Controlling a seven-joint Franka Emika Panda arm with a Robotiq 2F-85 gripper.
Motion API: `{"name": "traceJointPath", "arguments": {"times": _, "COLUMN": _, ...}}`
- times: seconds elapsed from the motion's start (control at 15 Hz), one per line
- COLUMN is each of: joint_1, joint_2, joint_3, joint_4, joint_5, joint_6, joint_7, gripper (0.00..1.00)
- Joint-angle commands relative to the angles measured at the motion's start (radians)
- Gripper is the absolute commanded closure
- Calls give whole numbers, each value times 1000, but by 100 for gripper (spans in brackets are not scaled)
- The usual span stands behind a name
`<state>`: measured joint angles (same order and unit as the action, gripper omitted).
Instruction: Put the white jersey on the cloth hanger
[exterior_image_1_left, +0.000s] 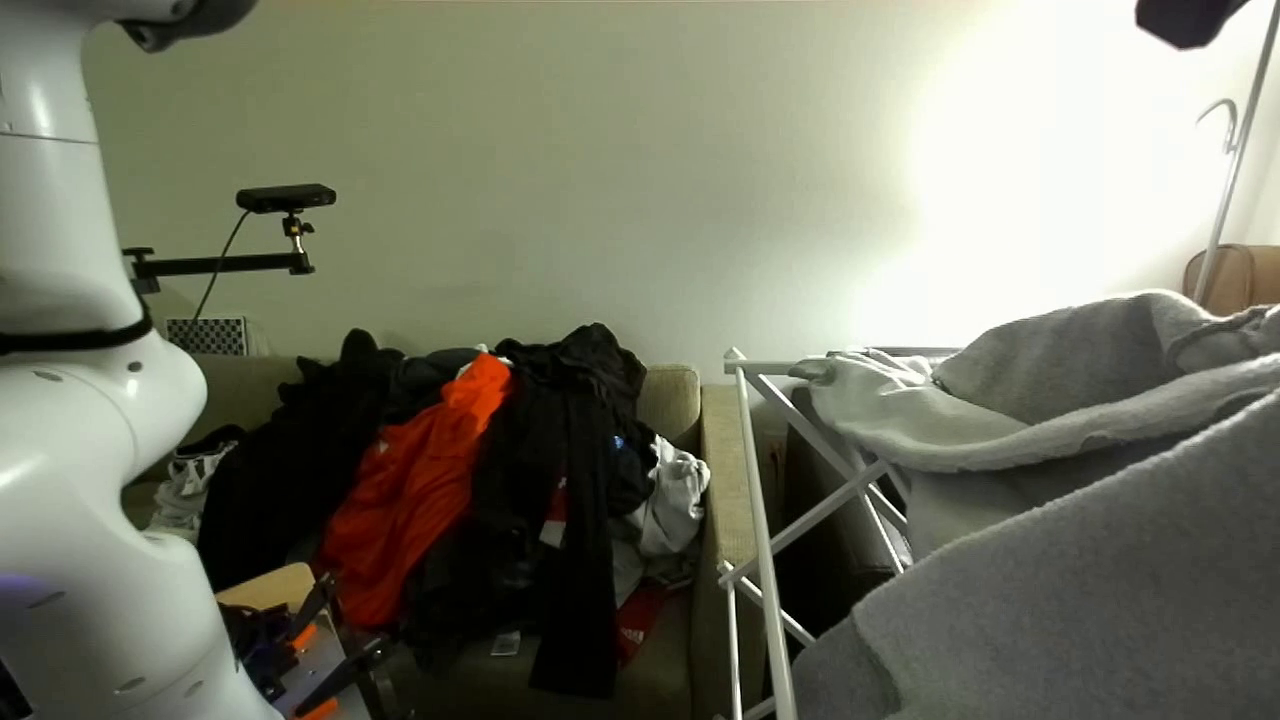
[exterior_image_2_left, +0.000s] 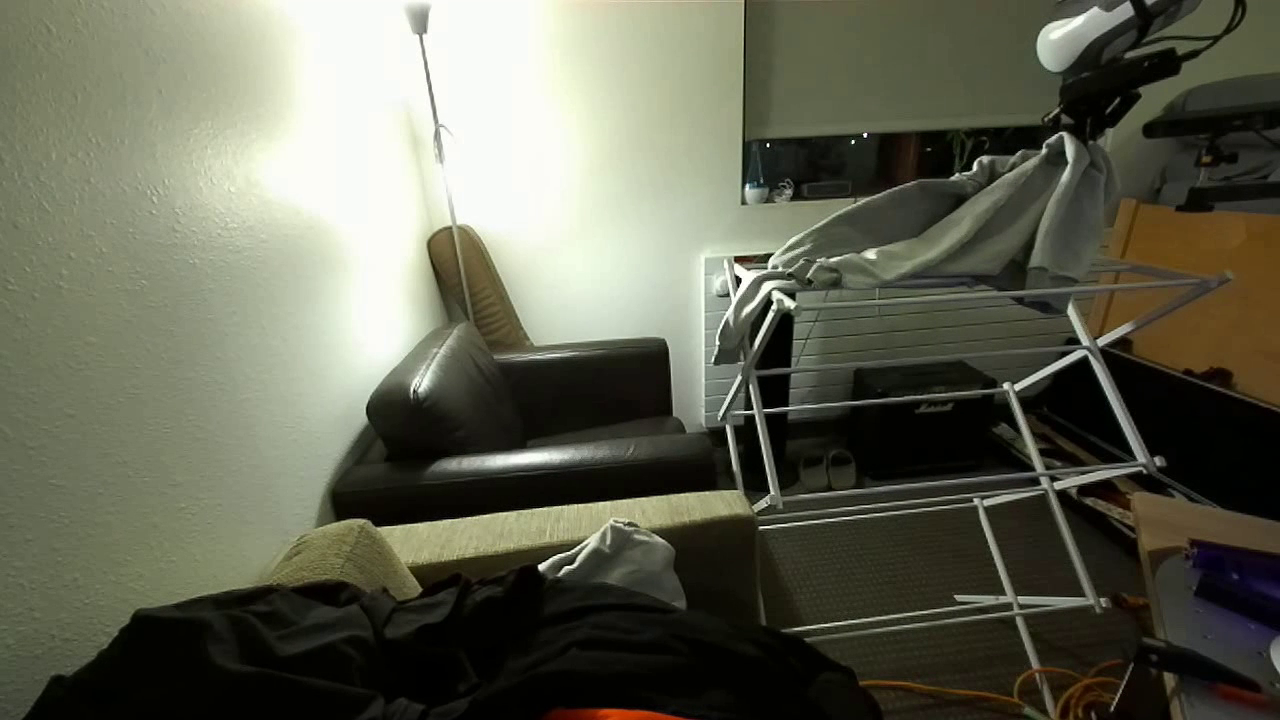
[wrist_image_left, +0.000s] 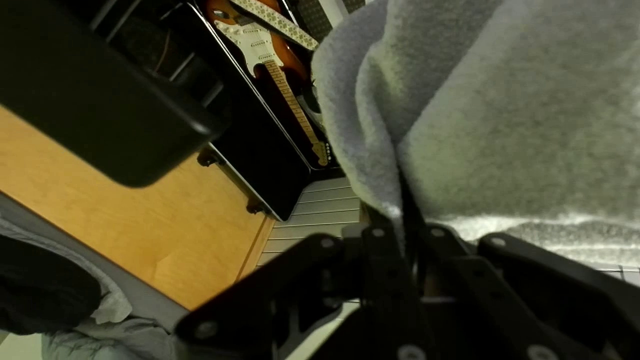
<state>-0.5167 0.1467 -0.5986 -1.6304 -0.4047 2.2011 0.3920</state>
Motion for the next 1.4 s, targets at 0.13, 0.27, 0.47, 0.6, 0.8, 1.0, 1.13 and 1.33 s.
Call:
{"name": "traceJointPath", "arguments": {"times": 0.13, "joint_1": -4, "joint_2": -9, "joint_3": -8, "joint_4": 2, "joint_5": 7, "joint_6": 29, "joint_7": -45, "gripper": 98}}
{"name": "traceJointPath", "arguments": {"times": 0.27, "joint_1": 4, "joint_2": 3, "joint_3": -6, "joint_4": 6, "joint_5": 5, "joint_6": -1, "joint_7": -7, "gripper": 91}}
{"name": "traceJointPath", "arguments": {"times": 0.47, "joint_1": 4, "joint_2": 3, "joint_3": -6, "joint_4": 6, "joint_5": 5, "joint_6": -1, "joint_7": -7, "gripper": 91}}
{"name": "traceJointPath", "arguments": {"times": 0.6, "joint_1": 4, "joint_2": 3, "joint_3": -6, "joint_4": 6, "joint_5": 5, "joint_6": -1, "joint_7": -7, "gripper": 91}}
{"name": "traceJointPath", "arguments": {"times": 0.8, "joint_1": 4, "joint_2": 3, "joint_3": -6, "joint_4": 6, "joint_5": 5, "joint_6": -1, "joint_7": -7, "gripper": 91}}
{"name": "traceJointPath", "arguments": {"times": 1.0, "joint_1": 8, "joint_2": -2, "joint_3": -5, "joint_4": 1, "joint_5": -2, "joint_6": 13, "joint_7": -1, "gripper": 60}}
{"name": "traceJointPath", "arguments": {"times": 1.13, "joint_1": 18, "joint_2": -17, "joint_3": 2, "joint_4": -5, "joint_5": -4, "joint_6": 12, "joint_7": -3, "gripper": 47}}
{"name": "traceJointPath", "arguments": {"times": 1.33, "joint_1": 56, "joint_2": -94, "joint_3": 33, "joint_4": -46, "joint_5": -5, "joint_6": 11, "joint_7": -15, "gripper": 28}}
